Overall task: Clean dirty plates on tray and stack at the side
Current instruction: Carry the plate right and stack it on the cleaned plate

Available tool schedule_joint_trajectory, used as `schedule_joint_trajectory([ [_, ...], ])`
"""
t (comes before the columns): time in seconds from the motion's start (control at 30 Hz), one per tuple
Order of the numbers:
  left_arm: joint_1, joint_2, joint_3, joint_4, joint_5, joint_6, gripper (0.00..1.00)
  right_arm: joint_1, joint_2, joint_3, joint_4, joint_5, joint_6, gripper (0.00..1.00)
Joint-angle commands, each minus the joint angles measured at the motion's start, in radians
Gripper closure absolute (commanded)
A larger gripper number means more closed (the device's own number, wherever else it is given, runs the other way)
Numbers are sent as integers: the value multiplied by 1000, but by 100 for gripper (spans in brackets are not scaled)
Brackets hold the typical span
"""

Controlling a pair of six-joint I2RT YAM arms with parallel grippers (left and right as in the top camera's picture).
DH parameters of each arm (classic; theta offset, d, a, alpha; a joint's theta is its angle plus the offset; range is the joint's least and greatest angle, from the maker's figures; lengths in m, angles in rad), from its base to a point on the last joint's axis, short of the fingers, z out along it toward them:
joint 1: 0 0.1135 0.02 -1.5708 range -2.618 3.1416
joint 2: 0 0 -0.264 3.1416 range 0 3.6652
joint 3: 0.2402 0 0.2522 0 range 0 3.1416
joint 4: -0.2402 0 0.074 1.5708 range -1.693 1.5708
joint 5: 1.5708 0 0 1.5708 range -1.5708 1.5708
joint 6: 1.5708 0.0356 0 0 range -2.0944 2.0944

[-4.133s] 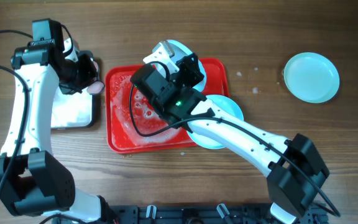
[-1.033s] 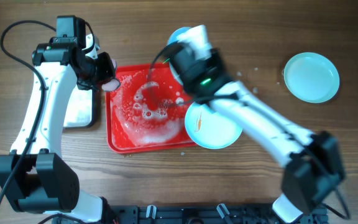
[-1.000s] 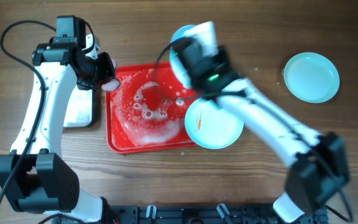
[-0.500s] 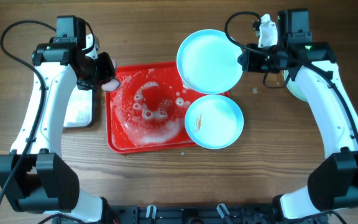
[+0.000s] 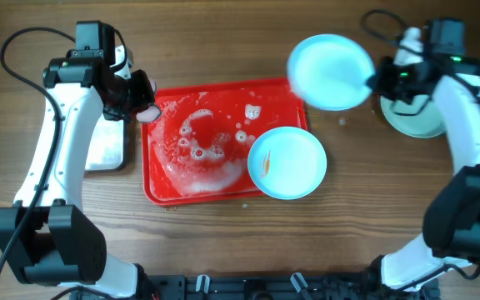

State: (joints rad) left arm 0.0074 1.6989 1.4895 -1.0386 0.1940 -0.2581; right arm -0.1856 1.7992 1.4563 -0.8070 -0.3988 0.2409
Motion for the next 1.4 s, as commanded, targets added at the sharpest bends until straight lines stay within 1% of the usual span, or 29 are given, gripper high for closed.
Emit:
schedule_joint_trajectory([
  [0.0, -1, 3, -7, 3, -5, -12, 96, -147, 10, -6, 10, 80, 67, 96],
  [0.07, -1, 3, -7, 3, -5, -13, 96, -259, 11, -6, 11, 164, 90, 96],
  [0.2, -1, 3, -7, 3, -5, -12, 96, -367, 11, -6, 11, 291, 183, 96],
  [0.33, -1, 3, -7, 3, -5, -12, 96, -425, 11, -16, 19, 377, 208, 96],
  [0.47, -1, 3, -7, 3, -5, -12, 96, -426, 16, -85, 72, 430, 214, 96],
  [0.6, -1, 3, -7, 3, -5, -13, 96, -422, 48, -158, 141, 393, 215, 96],
  [0.7, -1, 3, -7, 3, -5, -13, 96, -400, 69, -187, 193, 346, 204, 96],
  [0.8, -1, 3, -7, 2, -5, -13, 96, -351, 77, -193, 203, 374, 199, 96],
  [0.93, -1, 3, -7, 2, -5, -13, 96, -323, 77, -193, 216, 385, 180, 95],
  [0.97, -1, 3, -7, 2, -5, -13, 96, -322, 77, -193, 216, 389, 179, 87],
  [1.0, -1, 3, -7, 2, -5, -13, 96, -322, 77, -193, 216, 389, 178, 71],
  [1.03, -1, 3, -7, 2, -5, -13, 96, -322, 77, -193, 216, 389, 178, 49],
  [1.07, -1, 3, -7, 3, -5, -13, 96, -322, 77, -193, 217, 388, 178, 37],
  [1.1, -1, 3, -7, 3, -5, -13, 96, -322, 76, -192, 216, 381, 178, 33],
  [1.13, -1, 3, -7, 3, -5, -13, 96, -322, 75, -185, 211, 362, 177, 32],
  [1.23, -1, 3, -7, 2, -5, -13, 96, -321, 39, -89, 121, 166, 120, 29],
  [1.3, -1, 3, -7, 3, -5, -13, 96, -312, -11, -40, 56, 75, 79, 29],
  [1.37, -1, 3, -7, 3, -5, -13, 96, -272, -71, -18, 4, -12, 40, 29],
])
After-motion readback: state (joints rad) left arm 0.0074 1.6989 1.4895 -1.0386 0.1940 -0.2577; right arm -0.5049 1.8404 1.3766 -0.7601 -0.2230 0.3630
